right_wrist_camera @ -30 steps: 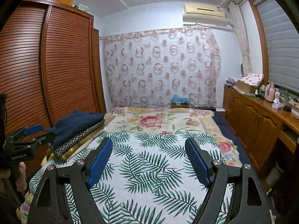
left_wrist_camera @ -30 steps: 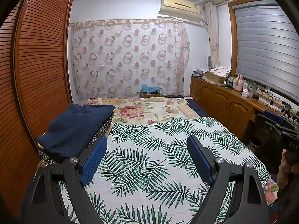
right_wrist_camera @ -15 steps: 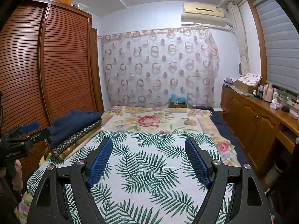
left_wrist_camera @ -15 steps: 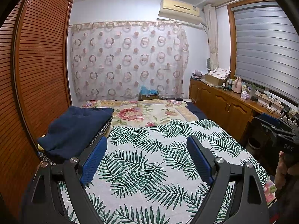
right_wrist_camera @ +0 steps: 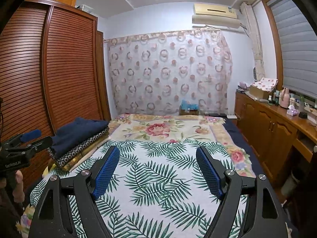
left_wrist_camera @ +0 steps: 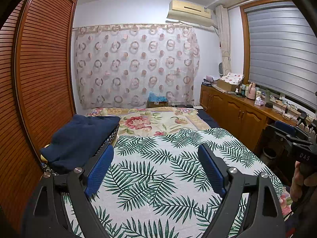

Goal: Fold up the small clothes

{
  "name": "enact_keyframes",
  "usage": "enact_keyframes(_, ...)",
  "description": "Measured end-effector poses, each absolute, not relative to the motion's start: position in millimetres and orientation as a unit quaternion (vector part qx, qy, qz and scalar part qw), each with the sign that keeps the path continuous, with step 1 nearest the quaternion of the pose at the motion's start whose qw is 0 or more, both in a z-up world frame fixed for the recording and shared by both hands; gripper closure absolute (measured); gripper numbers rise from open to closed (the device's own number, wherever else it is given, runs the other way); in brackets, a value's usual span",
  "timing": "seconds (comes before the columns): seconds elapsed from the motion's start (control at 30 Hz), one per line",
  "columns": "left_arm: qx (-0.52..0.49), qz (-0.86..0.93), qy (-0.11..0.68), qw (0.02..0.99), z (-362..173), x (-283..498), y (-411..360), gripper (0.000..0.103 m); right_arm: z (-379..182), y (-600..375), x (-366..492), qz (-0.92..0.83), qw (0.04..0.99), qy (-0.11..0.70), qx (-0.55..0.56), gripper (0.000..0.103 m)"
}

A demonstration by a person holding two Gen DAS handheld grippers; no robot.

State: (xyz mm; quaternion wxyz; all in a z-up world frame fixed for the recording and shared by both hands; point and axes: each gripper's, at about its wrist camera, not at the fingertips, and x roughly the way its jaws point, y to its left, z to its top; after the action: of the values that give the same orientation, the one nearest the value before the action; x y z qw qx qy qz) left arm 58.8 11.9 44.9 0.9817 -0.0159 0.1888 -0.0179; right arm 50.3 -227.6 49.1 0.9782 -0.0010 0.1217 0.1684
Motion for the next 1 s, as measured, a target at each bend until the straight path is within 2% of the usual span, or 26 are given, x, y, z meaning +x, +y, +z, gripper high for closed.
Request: enact_keyframes(1.0, -0.019, -0.021, 0.187, 0.982, 48.9, 55.7, 11.9, 0.016, 47.7, -233.5, 50.5, 0.169, 0.978, 0.121, -0.001, 0.022)
